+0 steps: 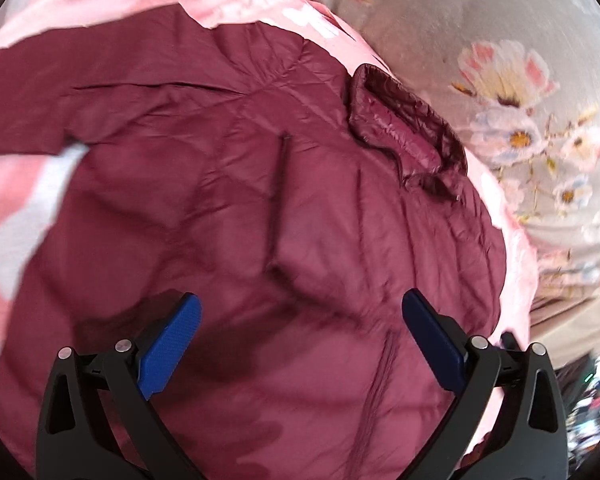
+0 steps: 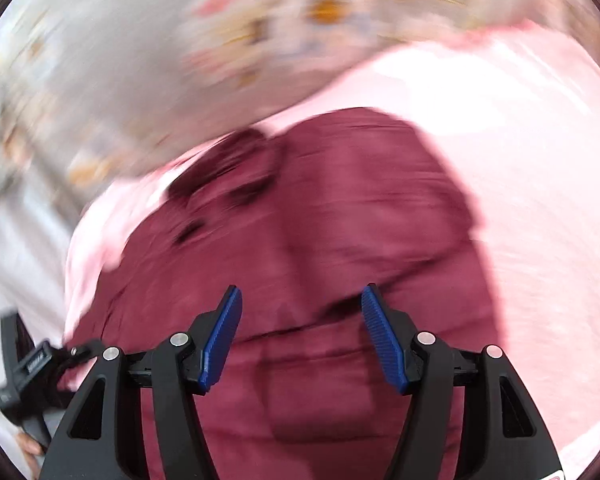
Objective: Fold large clothes
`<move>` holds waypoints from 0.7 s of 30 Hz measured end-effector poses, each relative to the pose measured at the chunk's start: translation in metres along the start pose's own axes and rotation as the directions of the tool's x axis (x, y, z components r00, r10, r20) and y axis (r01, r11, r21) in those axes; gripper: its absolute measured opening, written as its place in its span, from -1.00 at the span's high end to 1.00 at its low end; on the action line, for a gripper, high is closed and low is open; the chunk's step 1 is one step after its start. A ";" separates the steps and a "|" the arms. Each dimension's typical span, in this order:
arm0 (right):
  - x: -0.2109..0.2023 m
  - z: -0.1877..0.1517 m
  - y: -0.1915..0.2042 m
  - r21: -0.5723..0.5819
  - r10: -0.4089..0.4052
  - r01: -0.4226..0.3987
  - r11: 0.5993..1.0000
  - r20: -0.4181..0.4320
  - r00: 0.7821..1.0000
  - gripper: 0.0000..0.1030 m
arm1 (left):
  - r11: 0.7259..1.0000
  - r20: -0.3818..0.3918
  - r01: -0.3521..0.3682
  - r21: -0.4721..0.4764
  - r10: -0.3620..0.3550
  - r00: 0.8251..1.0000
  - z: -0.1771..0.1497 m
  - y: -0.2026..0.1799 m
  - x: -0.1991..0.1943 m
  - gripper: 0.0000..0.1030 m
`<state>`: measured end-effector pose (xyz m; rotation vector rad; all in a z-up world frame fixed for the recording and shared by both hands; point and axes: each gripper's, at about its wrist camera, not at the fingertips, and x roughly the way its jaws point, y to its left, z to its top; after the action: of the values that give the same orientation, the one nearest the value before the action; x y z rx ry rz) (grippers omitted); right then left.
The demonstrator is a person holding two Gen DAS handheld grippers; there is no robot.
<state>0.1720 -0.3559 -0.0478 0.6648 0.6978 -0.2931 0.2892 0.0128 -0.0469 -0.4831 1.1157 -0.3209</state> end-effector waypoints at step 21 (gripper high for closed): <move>0.054 0.022 -0.009 -0.104 -0.178 0.176 0.979 -0.017 0.984 0.90 | 0.920 0.152 -0.327 0.217 0.299 0.942 0.033 -0.022 0.042 0.94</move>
<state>0.2185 -0.3788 -0.0761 0.5108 0.7937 -0.4108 0.3364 -0.0192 -0.0568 -0.1025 1.0059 -0.1402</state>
